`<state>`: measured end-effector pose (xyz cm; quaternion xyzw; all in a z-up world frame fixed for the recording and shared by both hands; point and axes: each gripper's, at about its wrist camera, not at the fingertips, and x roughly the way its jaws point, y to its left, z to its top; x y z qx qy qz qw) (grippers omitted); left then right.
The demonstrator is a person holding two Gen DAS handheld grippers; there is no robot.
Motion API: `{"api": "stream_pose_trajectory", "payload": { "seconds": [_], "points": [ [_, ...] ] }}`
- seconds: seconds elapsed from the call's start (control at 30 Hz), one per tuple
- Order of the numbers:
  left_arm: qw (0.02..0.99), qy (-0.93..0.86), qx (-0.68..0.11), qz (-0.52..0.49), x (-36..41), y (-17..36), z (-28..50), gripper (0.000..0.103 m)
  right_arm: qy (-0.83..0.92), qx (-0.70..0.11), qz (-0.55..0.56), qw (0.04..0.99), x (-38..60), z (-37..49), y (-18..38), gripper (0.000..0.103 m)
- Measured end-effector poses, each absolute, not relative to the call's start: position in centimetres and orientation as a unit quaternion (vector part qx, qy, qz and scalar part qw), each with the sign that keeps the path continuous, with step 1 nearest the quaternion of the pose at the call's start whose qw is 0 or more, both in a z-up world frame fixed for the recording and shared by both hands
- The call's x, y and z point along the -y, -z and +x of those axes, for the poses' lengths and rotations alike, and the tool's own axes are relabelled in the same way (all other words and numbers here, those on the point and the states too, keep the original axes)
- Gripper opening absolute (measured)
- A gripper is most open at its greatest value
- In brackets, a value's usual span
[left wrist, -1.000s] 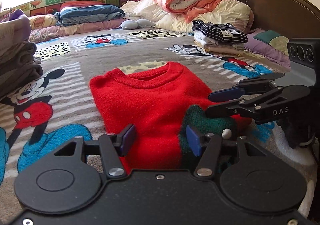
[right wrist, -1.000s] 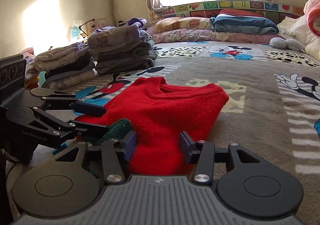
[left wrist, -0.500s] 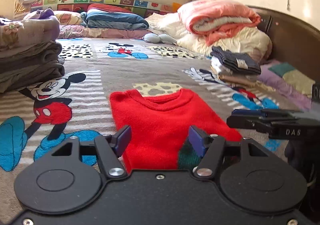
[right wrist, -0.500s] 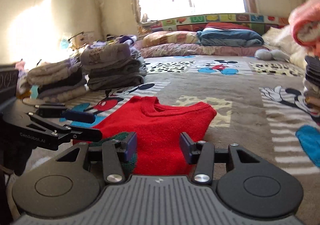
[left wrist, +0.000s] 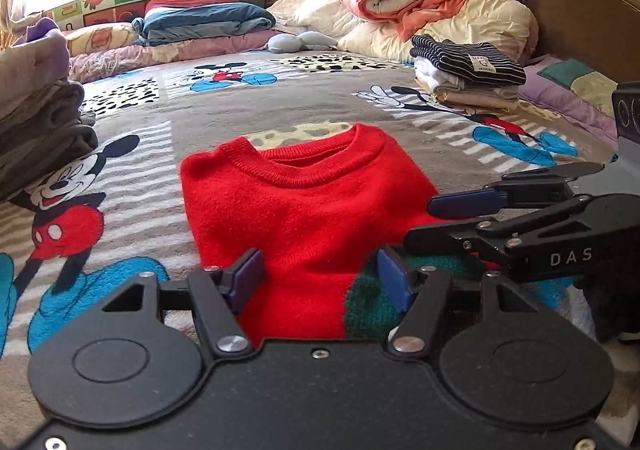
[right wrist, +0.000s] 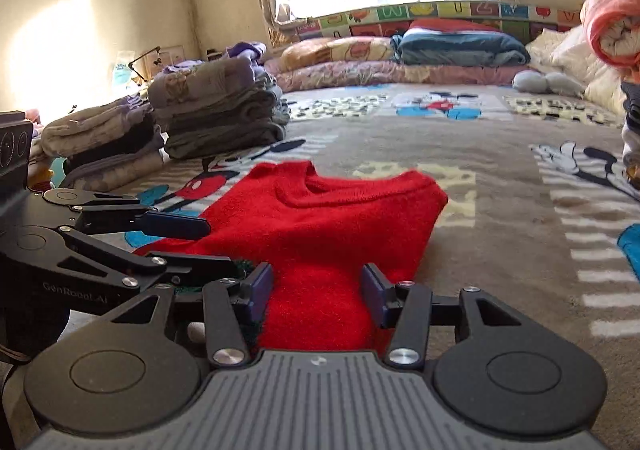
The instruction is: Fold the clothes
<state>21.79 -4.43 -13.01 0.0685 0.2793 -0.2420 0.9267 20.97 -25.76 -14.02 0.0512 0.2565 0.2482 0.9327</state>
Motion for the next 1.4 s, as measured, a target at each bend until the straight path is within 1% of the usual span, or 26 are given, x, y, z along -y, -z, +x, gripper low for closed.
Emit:
{"api": "stream_pose_trajectory", "payload": {
  "seconds": [0.13, 0.23, 0.3, 0.37, 0.4, 0.43, 0.53, 0.7, 0.87, 0.93, 0.97, 1.0, 1.07, 1.1, 1.13, 1.2, 1.4],
  "points": [
    [0.928, 0.241, -0.275, 0.069, 4.3, 13.1, 21.5, 0.062, -0.247, -0.264, 0.047, 0.931, 25.5, 21.1, 14.4, 0.051],
    [0.93, 0.242, -0.275, 0.019, 2.7, 12.1, 20.9, 0.063, -0.244, -0.259, 0.045, 0.933, 25.3, 20.6, 14.0, 0.05],
    [0.933, 0.231, -0.274, -0.024, 1.2, 11.5, 20.3, 0.07, -0.238, -0.243, 0.06, 0.938, 25.9, 19.5, 13.3, 0.051],
    [0.938, 0.199, -0.281, -0.047, 0.1, 11.4, 20.3, 0.072, -0.229, -0.237, 0.108, 0.938, 27.3, 18.9, 12.7, 0.064],
    [0.938, 0.183, -0.287, -0.065, -0.5, 11.4, 20.6, 0.073, -0.222, -0.24, 0.137, 0.935, 28.1, 18.7, 12.6, 0.078],
    [0.934, 0.172, -0.297, -0.096, -1.3, 11.7, 21.1, 0.073, -0.213, -0.248, 0.16, 0.931, 28.8, 18.9, 12.7, 0.082],
    [0.894, 0.183, -0.352, -0.208, -3.2, 13.2, 22.8, 0.074, -0.198, -0.297, 0.24, 0.903, 30.8, 20.3, 14.5, 0.082],
    [0.877, 0.218, -0.357, -0.238, -2.4, 13.7, 23.4, 0.073, -0.222, -0.323, 0.293, 0.872, 31.0, 22.0, 16.2, 0.083],
    [0.876, 0.227, -0.354, -0.237, -0.8, 14.1, 24.1, 0.072, -0.23, -0.324, 0.271, 0.877, 29.3, 23.4, 16.5, 0.08],
    [0.876, 0.226, -0.354, -0.237, -0.8, 14.2, 24.1, 0.064, -0.243, -0.324, 0.281, 0.87, 29.2, 23.9, 16.6, 0.07],
    [0.873, 0.222, -0.356, -0.247, -0.9, 14.2, 23.9, 0.058, -0.248, -0.324, 0.287, 0.866, 29.3, 24.0, 16.8, 0.068],
    [0.87, 0.218, -0.358, -0.258, -1.0, 14.2, 23.7, 0.05, -0.249, -0.324, 0.291, 0.865, 29.3, 24.1, 16.8, 0.064],
    [0.864, 0.209, -0.361, -0.283, -1.3, 14.3, 23.2, 0.043, -0.248, -0.322, 0.295, 0.865, 29.4, 23.9, 16.8, 0.057],
    [0.863, 0.204, -0.362, -0.287, -1.3, 14.2, 22.8, 0.041, -0.246, -0.321, 0.301, 0.864, 29.5, 23.8, 16.8, 0.051],
    [0.862, 0.198, -0.364, -0.291, -1.2, 14.1, 22.3, 0.04, -0.244, -0.32, 0.309, 0.862, 29.6, 23.6, 16.9, 0.048],
    [0.862, 0.192, -0.368, -0.291, -1.1, 13.8, 21.3, 0.039, -0.241, -0.319, 0.327, 0.856, 29.8, 23.0, 16.9, 0.044],
    [0.84, 0.187, -0.399, -0.316, -1.9, 13.6, 14.3, 0.038, -0.245, -0.341, 0.35, 0.837, 29.7, 18.1, 16.2, 0.043]
  ]
}}
